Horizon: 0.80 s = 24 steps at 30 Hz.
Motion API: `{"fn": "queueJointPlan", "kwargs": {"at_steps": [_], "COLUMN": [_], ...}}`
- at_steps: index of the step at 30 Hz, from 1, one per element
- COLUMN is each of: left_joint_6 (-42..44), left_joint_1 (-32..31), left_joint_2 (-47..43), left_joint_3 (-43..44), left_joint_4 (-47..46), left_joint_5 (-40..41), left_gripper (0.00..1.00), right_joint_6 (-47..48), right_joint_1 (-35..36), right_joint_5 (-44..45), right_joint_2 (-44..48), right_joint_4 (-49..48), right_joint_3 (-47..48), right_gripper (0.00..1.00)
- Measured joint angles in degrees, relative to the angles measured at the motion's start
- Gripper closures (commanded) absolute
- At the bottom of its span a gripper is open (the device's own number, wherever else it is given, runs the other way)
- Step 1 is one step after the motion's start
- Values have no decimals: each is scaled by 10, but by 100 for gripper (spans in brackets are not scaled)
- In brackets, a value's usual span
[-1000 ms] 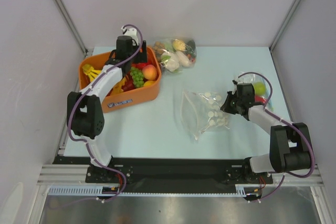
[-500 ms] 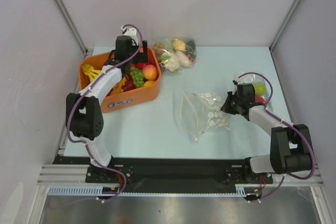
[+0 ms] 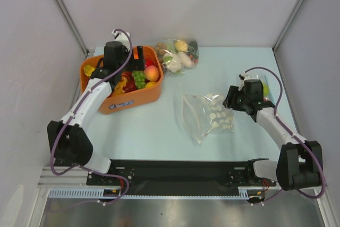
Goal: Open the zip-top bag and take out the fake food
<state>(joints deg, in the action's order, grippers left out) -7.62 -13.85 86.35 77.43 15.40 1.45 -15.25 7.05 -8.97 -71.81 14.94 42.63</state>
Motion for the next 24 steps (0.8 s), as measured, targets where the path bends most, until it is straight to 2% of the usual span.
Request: {"fn": "queueJointPlan", "kwargs": {"at_steps": [1,2,5,13,24], "left_joint_6": [-1,-4,-13,-29,-44], "left_joint_1": [0,-1,-2,-13,-22], "left_joint_2": [-12,-27,-67,-160,-257], "left_joint_3": [-9,-18,-40,-53,-65], "left_joint_4": [7,15,38,115,194], "left_joint_5": [-2,-6,-20,-27,38], "left_gripper": [0,0,0,0,0], "right_joint_6": [4,7,16,29,35], "right_joint_1": [0,0,0,-7,-28], "right_joint_5": [5,9,23,56,72], "right_joint_2": [10,19,46,110,140], "right_joint_4": [6,12,26,56,75], "right_joint_3": [7,14,33,82,145], "right_gripper": [31,17,9,7,6]}}
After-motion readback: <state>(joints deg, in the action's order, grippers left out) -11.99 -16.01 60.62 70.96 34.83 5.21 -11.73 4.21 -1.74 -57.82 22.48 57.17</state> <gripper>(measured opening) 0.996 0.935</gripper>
